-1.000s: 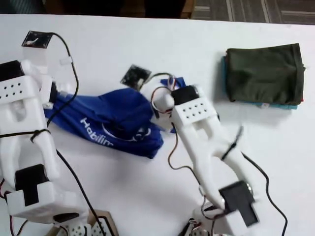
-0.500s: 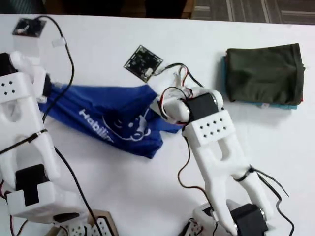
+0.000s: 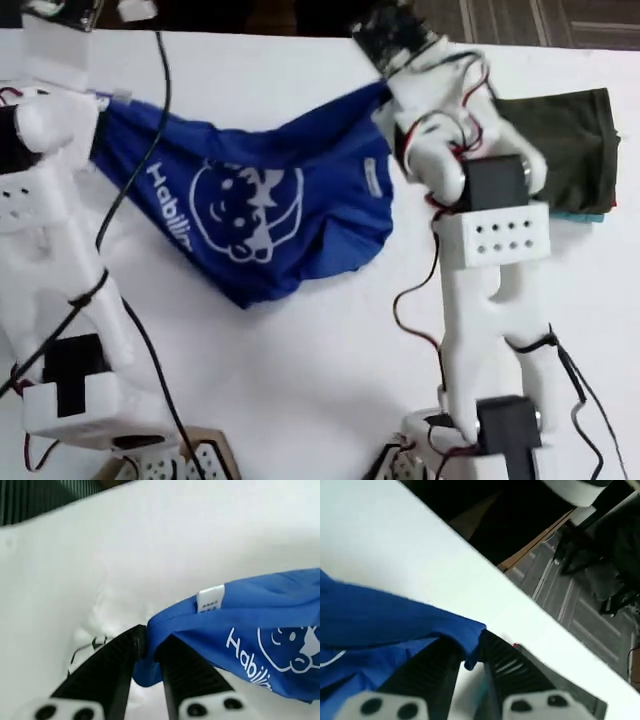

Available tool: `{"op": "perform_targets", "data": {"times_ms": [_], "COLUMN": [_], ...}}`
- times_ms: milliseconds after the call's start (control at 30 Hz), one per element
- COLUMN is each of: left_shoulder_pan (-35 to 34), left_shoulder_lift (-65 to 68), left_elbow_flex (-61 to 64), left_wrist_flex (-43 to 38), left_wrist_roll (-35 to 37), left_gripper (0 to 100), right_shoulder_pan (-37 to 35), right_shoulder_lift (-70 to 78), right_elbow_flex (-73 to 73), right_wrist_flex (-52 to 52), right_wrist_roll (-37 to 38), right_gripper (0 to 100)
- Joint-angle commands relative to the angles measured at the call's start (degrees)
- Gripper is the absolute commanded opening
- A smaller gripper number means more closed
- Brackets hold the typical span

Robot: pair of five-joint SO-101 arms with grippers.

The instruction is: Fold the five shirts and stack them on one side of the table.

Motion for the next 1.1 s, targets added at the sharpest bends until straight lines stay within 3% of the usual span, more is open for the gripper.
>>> {"op": "perform_targets", "data": {"times_ms": [0, 267, 700, 1067], "left_shoulder_pan": [2.37, 1.23, 0.79, 0.79], "left_shoulder_lift": [-2.99, -6.68, -19.6, -20.4], "left_elbow_flex": [-5.05, -13.23, -13.14, -12.53], "left_wrist_flex": [0.0, 0.7, 0.62, 0.62], "left_wrist_roll": [-0.44, -0.7, -2.9, -2.64], "left_gripper": [3, 3, 3, 3], "right_shoulder_pan": [0.48, 0.57, 0.75, 6.37], "right_shoulder_lift": [2.51, 5.49, 5.49, 5.41], "right_elbow_flex": [-15.47, -34.64, -52.4, -58.81], "right_wrist_flex": [5.58, 15.16, 23.16, 20.53], "right_wrist_roll": [-0.18, -0.18, -0.09, 7.21], "right_gripper": [1.7, 1.7, 1.7, 1.7]}}
